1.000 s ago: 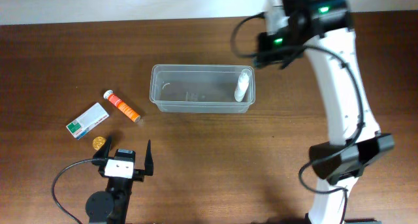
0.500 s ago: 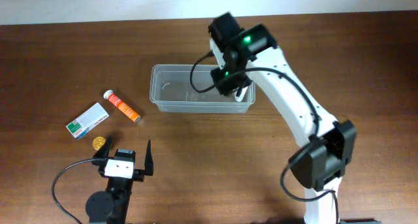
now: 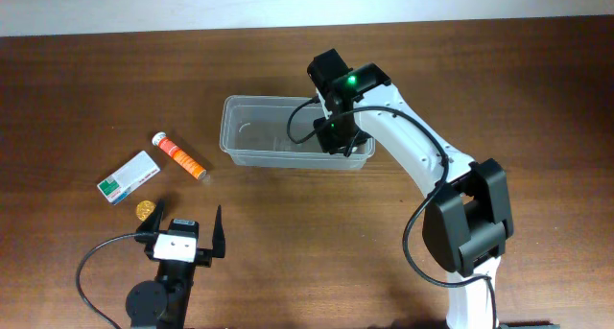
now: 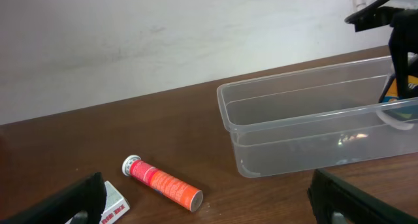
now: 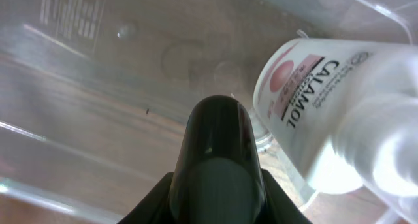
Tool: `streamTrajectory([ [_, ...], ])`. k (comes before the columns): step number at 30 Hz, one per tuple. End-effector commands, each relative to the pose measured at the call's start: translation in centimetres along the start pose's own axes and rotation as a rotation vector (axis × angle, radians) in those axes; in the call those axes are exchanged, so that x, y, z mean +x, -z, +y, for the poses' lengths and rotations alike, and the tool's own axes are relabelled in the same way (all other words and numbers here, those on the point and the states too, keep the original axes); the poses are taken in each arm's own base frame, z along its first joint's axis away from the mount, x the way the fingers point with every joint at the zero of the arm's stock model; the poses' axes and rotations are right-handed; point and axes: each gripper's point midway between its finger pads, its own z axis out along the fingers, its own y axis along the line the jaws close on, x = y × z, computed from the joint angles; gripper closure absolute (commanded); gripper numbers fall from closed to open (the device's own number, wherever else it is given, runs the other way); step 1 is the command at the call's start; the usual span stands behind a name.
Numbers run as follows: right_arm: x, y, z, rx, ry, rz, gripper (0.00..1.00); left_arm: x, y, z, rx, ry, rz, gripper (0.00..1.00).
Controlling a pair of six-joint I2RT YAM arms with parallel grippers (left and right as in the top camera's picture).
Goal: Pack container
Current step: 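Carry the brown bottle over the container beside the spray bottle, then lower the brown bottle into the container and open the right gripper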
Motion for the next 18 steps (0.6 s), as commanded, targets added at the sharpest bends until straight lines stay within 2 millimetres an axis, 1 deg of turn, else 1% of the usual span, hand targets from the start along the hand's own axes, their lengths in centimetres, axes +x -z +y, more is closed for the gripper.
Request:
streamTrajectory([
  [1, -0.2, -0.3, -0.6, 0.027, -0.046, -0.020, 0.70, 0.2, 0.0, 0.1, -0.002, 0.009, 0.000, 0.01],
  [7, 0.1, -1.4, -0.8, 0.032, -0.080, -0.020, 0.70, 0.2, 0.0, 0.1, -0.002, 0.009, 0.000, 0.01],
  [13, -0.1, -1.5, -0.7, 0.030, -0.099, -0.028, 0.70, 0.2, 0.0, 0.1, -0.002, 0.009, 0.000, 0.01],
  [18, 0.0, -1.5, -0.7, 0.028, -0.178, -0.026, 0.70, 0.2, 0.0, 0.1, -0.002, 0.009, 0.000, 0.00],
])
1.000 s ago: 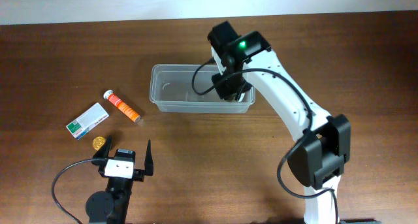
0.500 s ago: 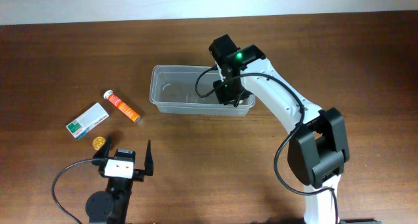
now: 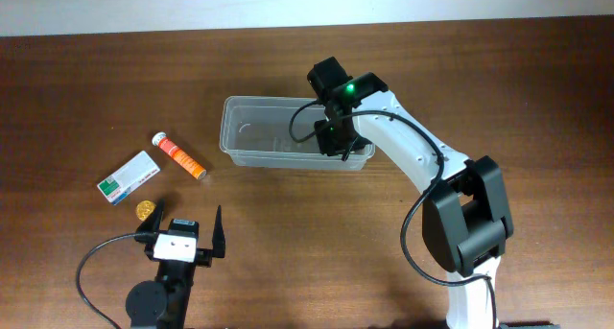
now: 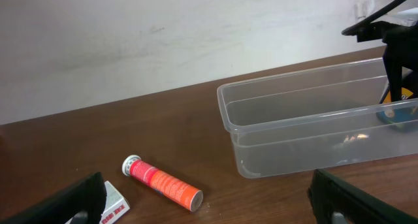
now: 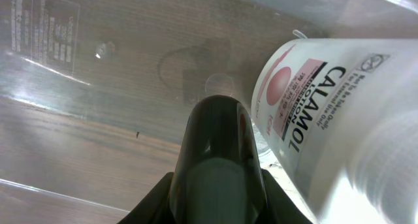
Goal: Pack container
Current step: 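Lower the brown bottle into the container and open the right gripper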
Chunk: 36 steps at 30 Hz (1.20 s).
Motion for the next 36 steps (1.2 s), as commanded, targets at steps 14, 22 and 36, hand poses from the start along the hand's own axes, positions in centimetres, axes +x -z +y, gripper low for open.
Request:
streamTrajectory([
  [14, 1.0, -1.1, -0.6, 0.019, -0.096, 0.018, 0.70, 0.2, 0.0, 0.1, -0.002, 0.009, 0.000, 0.01],
  [22, 0.8, -1.2, -0.5, 0.016, -0.096, 0.008, 0.57, 0.2, 0.0, 0.1, -0.002, 0.009, 0.000, 0.01],
  [36, 0.7, -1.2, -0.5, 0.014, -0.096, 0.003, 0.52, 0.2, 0.0, 0.1, -0.002, 0.009, 0.000, 0.01],
])
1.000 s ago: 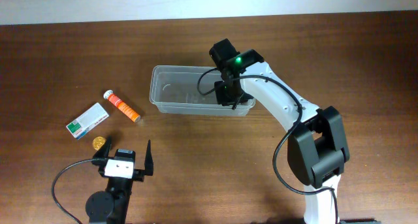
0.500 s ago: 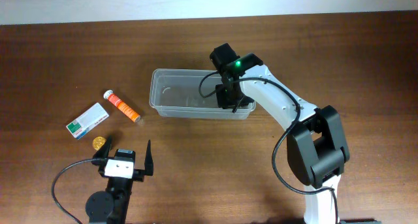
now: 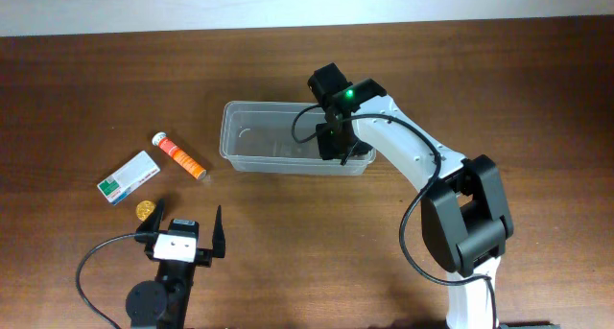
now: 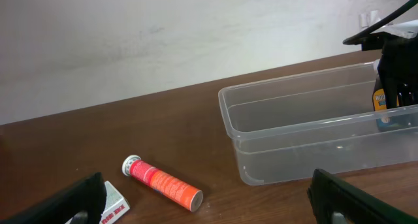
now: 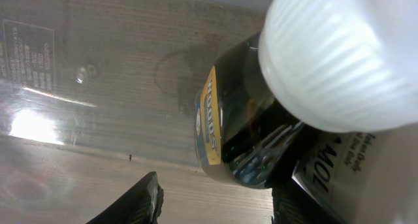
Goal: Pack container
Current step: 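Lower the brown bottle into the container and open the right gripper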
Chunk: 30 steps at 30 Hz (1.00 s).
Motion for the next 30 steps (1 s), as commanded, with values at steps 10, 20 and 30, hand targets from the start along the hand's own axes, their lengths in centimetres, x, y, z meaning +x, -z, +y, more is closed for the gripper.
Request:
streamTrajectory([
  [10, 0.1, 0.4, -0.3, 0.004, -0.005, -0.006, 0.52, 0.2, 0.0, 0.1, -0.002, 0.009, 0.000, 0.01],
  [20, 0.2, 4.4, 0.3, -0.030, 0.024, 0.016, 0.51, 0.2, 0.0, 0.1, -0.002, 0.009, 0.000, 0.01],
  [30, 0.9, 4.7, 1.3, -0.086, 0.047, 0.050, 0.51, 0.2, 0.0, 0.1, -0.002, 0.009, 0.000, 0.01],
])
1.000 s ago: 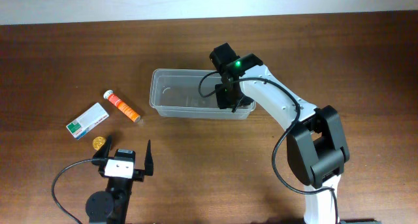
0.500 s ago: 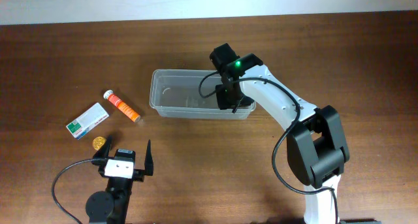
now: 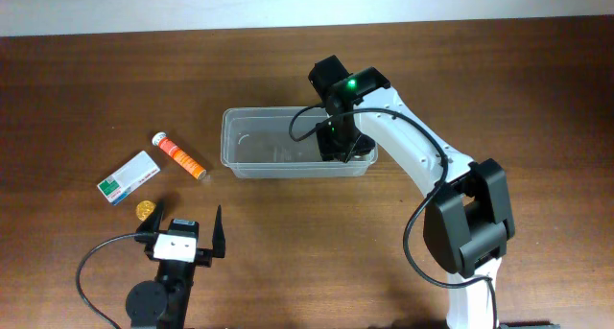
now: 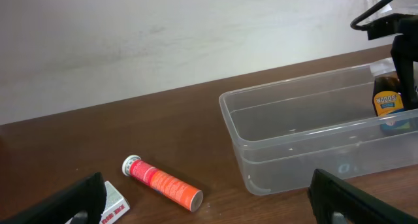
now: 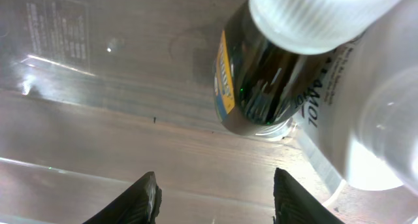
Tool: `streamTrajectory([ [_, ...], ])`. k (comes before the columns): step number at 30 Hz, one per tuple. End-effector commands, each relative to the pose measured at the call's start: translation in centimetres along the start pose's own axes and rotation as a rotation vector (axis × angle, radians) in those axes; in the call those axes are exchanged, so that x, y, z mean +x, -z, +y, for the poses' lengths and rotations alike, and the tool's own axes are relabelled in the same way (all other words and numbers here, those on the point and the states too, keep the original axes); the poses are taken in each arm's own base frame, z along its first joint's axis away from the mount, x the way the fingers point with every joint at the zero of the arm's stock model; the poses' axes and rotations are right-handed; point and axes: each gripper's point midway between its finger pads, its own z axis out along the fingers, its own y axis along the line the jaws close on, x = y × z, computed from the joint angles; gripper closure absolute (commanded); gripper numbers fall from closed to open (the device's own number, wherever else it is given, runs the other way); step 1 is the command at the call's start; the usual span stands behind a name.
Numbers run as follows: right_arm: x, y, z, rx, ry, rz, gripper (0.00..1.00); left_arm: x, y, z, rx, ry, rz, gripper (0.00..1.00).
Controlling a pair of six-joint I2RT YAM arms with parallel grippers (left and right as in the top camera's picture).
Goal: Pack container
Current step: 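Lower the brown bottle into the container and open the right gripper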
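A clear plastic container [image 3: 278, 143] sits mid-table. At its right end stand a dark bottle [image 5: 261, 74] with a white cap and a white Calamine bottle [image 5: 366, 113]; the left wrist view also shows the dark bottle [image 4: 386, 101]. My right gripper [image 5: 215, 198] is open above that end, with bare container floor between its fingers; overhead, the right gripper [image 3: 338, 139] is over the bottles. My left gripper [image 4: 209, 201] is open and low at the table's near edge, far from the container. In front of it lie an orange tube [image 4: 163, 183] and a white-green box [image 4: 112, 199].
The orange tube [image 3: 179, 157], the white-green box [image 3: 128, 176] and a small gold disc [image 3: 144, 209] lie left of the container on the brown table [image 3: 499, 80]. The right arm reaches across the table's right half. A pale wall [image 4: 163, 34] stands behind the table.
My right gripper, still open, has drawn back from the dark bottle, which now looks smaller and stands free beside the Calamine bottle. The container sits slightly nearer. The left arm has not moved.
My right gripper was first shut on the dark bottle, low inside the container beside the Calamine bottle, and still so 2.2 s ago. One second ago it was open and the bottle stood upright. Now the gripper is farther from it. The container shifted slightly.
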Motion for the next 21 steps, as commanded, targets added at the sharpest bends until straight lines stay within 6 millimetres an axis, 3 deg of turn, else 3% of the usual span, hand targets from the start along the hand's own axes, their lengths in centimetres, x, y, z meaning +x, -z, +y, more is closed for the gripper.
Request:
streamTrajectory([
  [1, -0.3, 1.9, 0.8, -0.049, 0.012, -0.032, 0.51, 0.2, 0.0, 0.1, -0.002, 0.009, 0.000, 0.01],
  [10, 0.3, 1.5, 1.7, -0.086, 0.048, -0.004, 0.57, 0.2, 0.0, 0.1, -0.002, 0.009, 0.000, 0.01],
  [21, -0.1, -1.1, 1.7, -0.084, 0.048, 0.002, 0.56, 0.2, 0.0, 0.1, -0.002, 0.009, 0.000, 0.01],
])
